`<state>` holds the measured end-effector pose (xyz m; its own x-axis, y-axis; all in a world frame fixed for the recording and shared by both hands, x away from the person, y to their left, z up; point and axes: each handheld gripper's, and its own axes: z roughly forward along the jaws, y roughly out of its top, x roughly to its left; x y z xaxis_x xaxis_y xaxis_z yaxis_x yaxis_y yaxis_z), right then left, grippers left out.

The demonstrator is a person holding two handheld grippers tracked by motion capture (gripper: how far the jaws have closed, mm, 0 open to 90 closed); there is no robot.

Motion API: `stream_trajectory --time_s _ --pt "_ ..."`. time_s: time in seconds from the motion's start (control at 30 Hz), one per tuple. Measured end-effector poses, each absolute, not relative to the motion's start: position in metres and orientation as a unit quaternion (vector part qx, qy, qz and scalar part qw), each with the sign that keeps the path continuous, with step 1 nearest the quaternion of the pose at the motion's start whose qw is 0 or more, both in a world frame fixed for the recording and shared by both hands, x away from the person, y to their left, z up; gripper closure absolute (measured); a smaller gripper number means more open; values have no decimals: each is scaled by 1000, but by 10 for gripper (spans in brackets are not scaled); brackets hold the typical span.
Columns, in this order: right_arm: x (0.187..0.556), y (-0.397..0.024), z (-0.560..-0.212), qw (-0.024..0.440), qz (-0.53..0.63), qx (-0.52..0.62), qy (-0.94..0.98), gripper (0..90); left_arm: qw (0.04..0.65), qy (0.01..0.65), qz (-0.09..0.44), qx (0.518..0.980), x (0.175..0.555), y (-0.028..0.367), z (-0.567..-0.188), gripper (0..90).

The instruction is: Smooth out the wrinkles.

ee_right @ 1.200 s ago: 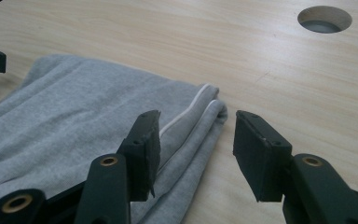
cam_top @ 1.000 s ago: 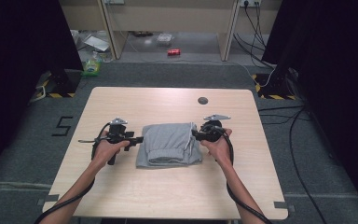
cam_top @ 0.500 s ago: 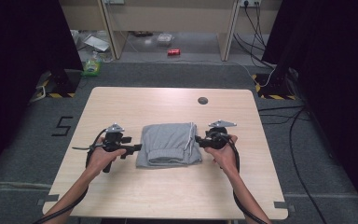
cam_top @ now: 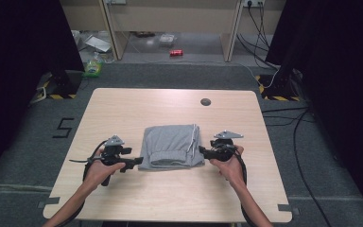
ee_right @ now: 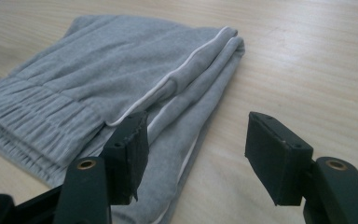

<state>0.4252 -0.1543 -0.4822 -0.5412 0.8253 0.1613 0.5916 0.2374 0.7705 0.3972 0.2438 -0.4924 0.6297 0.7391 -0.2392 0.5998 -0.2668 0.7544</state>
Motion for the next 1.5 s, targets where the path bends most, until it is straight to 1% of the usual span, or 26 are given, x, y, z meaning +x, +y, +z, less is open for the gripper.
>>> stream_trajectory --time_s 0.23,0.63,0.93,1.07,1.23,1.5 --pt "409 -158 -483 141 414 451 778 374 432 413 83 797 382 241 -496 204" --pt "385 -162 -488 135 409 451 781 310 420 400 77 811 360 238 -511 195" --pt "365 -160 -492 126 398 444 793 290 410 389 88 820 342 239 -514 195" --pt "359 -161 -496 134 386 437 801 279 407 387 94 822 336 241 -515 195" --pt "353 -162 -499 131 380 436 805 266 403 384 101 824 330 242 -517 194" --pt "340 -159 -505 130 356 425 822 223 400 379 111 827 318 245 -519 187"
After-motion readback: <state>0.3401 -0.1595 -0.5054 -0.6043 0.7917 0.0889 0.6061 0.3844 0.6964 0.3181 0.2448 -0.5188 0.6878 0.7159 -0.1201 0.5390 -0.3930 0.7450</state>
